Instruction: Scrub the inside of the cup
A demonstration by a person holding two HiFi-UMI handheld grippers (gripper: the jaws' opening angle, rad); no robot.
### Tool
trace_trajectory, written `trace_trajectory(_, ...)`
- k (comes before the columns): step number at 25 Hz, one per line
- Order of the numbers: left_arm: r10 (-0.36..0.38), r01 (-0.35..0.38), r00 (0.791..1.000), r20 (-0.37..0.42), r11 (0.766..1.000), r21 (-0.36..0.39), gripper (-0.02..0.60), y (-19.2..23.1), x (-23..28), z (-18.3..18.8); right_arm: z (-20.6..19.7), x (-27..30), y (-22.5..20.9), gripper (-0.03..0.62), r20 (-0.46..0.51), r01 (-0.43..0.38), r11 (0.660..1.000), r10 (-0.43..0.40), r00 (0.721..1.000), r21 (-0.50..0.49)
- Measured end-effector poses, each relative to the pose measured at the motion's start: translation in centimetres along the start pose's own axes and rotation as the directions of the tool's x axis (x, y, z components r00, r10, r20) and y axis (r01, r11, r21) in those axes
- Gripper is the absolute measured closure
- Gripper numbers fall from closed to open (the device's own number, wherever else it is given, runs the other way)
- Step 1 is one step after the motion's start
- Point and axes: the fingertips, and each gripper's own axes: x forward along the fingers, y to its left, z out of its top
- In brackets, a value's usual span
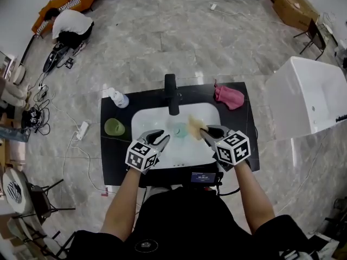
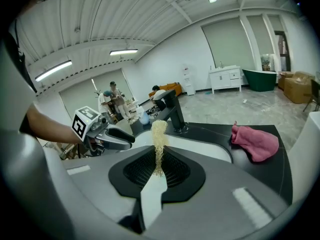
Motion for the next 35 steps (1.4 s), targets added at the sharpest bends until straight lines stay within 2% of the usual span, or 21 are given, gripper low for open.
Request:
trace_trajectory(2,0.007,-0.005,0.999,-0.042,0.999,0.053,0.451,0.2,1.2,-0.4,-0.2,0.4,-0.6,0.553,-0.034,-0.023,0.999,0.022,0.999,-0.022)
trace_trajectory(5,-0.002,0.019,0.993,-0.121,0.989,0.146,0.361,0.1,3.4,-1.6,-0.8,1.6,-1.6,0.554,-0.103,-0.037,0.998,0.031,0.994,-0.059)
trace_trajectory(8,-0.039,0.072,0.984,-0.172,0.98,0.186,0.259,-0.3,5.9,-2.8,-1.8,3.4,-2.4,0.553,-0.182,-0.042,0.995,0.024,0.983,-0.095)
trace_trajectory(12,-0.045,0.09,0.979,-0.2,0.971,0.223,0.135,0.8,9.2,-5.0,-3.2,6.2,-2.7,0.554,-0.26,-0.042,0.993,0.011,0.965,-0.113)
trace_trajectory(17,-0.102,0.166,0.963,-0.251,0.954,0.249,0.127,0.5,12.5,-8.5,-5.2,8.7,-2.1,0.554,-0.371,-0.053,0.992,0.008,0.929,-0.111)
trace_trajectory(20,-0.121,0.174,0.966,-0.231,0.959,0.225,0.129,0.9,14.0,-9.4,-6.7,10.1,-1.9,0.554,-0.451,-0.062,0.99,-0.002,0.893,-0.129)
trace_trajectory(26,-0.194,0.228,0.964,-0.179,0.953,0.198,0.13,0.8,16.4,-9.9,-8.6,12.4,-2.3,0.554,-0.559,-0.063,0.992,-0.011,0.829,-0.113)
trace_trajectory(29,-0.211,0.239,0.966,-0.15,0.949,0.207,0.13,0.6,17.2,-9.7,-9.3,13.2,-2.5,0.554,-0.588,-0.067,0.993,-0.001,0.809,-0.095)
trace_trajectory(30,-0.217,0.244,0.966,-0.143,0.946,0.214,0.141,0.5,17.5,-9.6,-9.6,13.4,-2.6,0.554,-0.595,-0.068,0.993,0.0,0.804,-0.092)
trace_trajectory(31,-0.223,0.25,0.965,-0.138,0.943,0.22,0.184,0.3,17.7,-9.6,-9.8,13.6,-2.7,0.554,-0.602,-0.07,0.993,0.0,0.798,-0.092)
trace_trajectory(35,-0.238,0.261,0.963,-0.129,0.941,0.217,0.204,-0.1,18.2,-9.3,-10.4,14.3,-3.1,0.554,-0.629,-0.08,0.99,-0.012,0.777,-0.117)
